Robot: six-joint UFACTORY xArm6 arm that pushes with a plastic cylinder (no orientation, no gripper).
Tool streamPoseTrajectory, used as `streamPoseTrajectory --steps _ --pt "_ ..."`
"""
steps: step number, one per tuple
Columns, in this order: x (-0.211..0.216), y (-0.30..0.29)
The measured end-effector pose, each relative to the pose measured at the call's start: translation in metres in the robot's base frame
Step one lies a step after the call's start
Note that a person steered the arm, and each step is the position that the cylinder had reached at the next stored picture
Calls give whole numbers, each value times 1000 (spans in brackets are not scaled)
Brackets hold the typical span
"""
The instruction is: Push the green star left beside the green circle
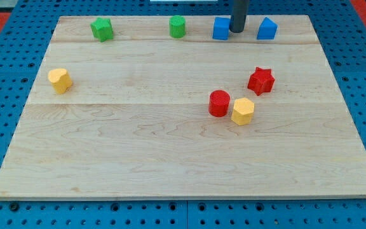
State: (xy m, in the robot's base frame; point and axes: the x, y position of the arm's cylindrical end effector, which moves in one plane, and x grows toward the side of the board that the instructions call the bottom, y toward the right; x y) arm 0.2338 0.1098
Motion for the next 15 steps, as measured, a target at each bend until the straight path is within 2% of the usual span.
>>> streamPoseTrajectory --steps 1,2,3,4,5,6,7,8,9,10,12,14,15 --pt "12 20" --pt "70 -4" --pt "96 -118" --pt "90 -246" --pt "65 -344" --pt "23 -373" --pt "-5 -329" --pt "-10 -272" --pt "4 -298" --pt "42 -297" --pt "3 -250" --pt "34 -274" --pt "34 -275"
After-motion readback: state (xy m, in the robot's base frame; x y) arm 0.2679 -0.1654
